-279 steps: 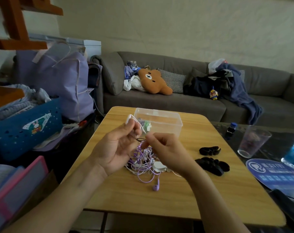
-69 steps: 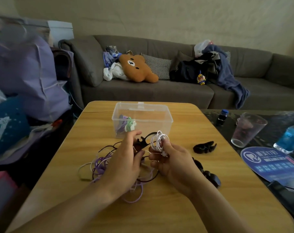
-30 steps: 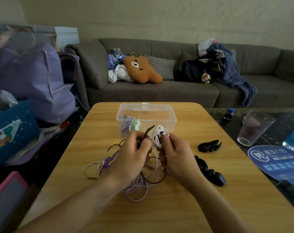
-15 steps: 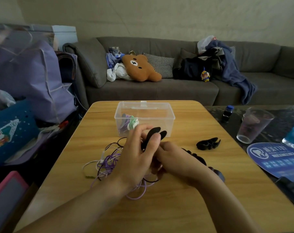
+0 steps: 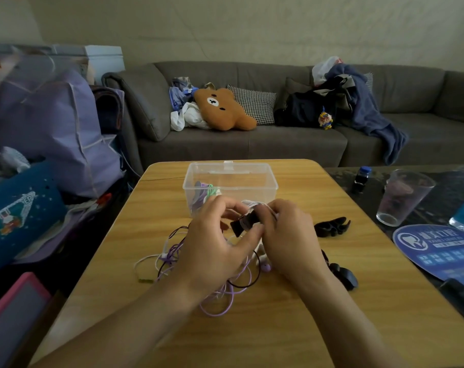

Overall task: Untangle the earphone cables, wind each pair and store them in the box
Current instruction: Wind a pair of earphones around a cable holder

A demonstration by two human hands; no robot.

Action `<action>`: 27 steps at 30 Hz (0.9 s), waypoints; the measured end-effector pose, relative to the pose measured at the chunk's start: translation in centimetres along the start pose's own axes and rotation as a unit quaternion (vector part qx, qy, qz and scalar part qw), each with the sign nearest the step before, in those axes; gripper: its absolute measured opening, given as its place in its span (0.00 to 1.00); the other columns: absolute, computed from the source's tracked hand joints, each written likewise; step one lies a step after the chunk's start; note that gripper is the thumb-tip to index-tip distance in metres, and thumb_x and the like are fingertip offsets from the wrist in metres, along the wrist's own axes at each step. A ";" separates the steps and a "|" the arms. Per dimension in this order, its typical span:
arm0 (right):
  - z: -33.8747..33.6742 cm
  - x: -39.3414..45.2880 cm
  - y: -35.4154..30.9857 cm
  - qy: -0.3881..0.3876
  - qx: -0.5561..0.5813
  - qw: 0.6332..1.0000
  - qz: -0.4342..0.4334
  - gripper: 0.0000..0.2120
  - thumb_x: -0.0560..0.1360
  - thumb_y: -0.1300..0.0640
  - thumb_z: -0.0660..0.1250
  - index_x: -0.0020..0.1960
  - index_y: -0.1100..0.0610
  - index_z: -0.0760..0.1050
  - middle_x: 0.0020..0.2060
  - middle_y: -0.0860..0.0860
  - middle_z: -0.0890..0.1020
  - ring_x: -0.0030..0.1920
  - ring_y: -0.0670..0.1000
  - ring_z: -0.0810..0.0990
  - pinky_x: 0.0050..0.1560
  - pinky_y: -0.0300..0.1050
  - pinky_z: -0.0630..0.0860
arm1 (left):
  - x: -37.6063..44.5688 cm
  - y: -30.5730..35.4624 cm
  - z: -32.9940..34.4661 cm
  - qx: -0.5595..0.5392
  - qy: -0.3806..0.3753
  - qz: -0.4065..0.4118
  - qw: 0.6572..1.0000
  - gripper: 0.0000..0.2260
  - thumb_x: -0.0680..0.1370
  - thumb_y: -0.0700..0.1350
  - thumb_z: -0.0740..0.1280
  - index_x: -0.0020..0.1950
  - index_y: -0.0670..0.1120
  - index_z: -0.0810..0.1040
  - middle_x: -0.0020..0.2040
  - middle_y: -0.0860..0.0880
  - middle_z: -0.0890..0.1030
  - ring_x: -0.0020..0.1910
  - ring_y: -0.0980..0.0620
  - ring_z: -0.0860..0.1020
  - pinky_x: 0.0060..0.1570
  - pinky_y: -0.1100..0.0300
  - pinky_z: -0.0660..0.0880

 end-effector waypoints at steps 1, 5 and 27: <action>-0.1 -0.1 -0.3 0.019 -0.023 0.999 -0.022 0.12 0.82 0.50 0.62 0.45 0.56 0.77 0.41 0.49 0.77 0.38 0.46 0.75 0.32 0.34 0.68 | 0.0 -0.2 -0.1 0.007 0.006 -0.012 1.000 0.11 0.73 0.45 0.75 0.50 0.49 0.75 0.45 0.53 0.81 0.45 0.56 0.80 0.42 0.63 0.77; 0.9 -1.1 -1.7 0.050 -0.088 0.990 -0.103 0.13 0.80 0.50 0.65 0.45 0.58 0.80 0.42 0.48 0.75 0.36 0.48 0.74 0.35 0.39 0.68 | 0.5 -1.7 -0.3 0.053 -0.011 -0.079 0.995 0.12 0.76 0.38 0.69 0.57 0.49 0.72 0.50 0.52 0.79 0.46 0.61 0.79 0.43 0.67 0.76; 2.5 -2.6 -4.2 0.104 -0.116 0.966 -0.204 0.15 0.71 0.54 0.67 0.27 0.58 0.73 0.24 0.52 0.72 0.21 0.53 0.68 0.24 0.43 0.61 | 0.0 -3.6 -0.5 0.062 -0.110 -0.163 0.979 0.20 0.72 0.28 0.58 0.47 0.55 0.73 0.37 0.53 0.80 0.37 0.54 0.78 0.33 0.60 0.72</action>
Point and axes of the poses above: each hand's wrist, its own x-axis towards the middle knuckle, its own z-axis out of the palm, y = z × x, the point moved 5 cm from there along x, towards the middle knuckle
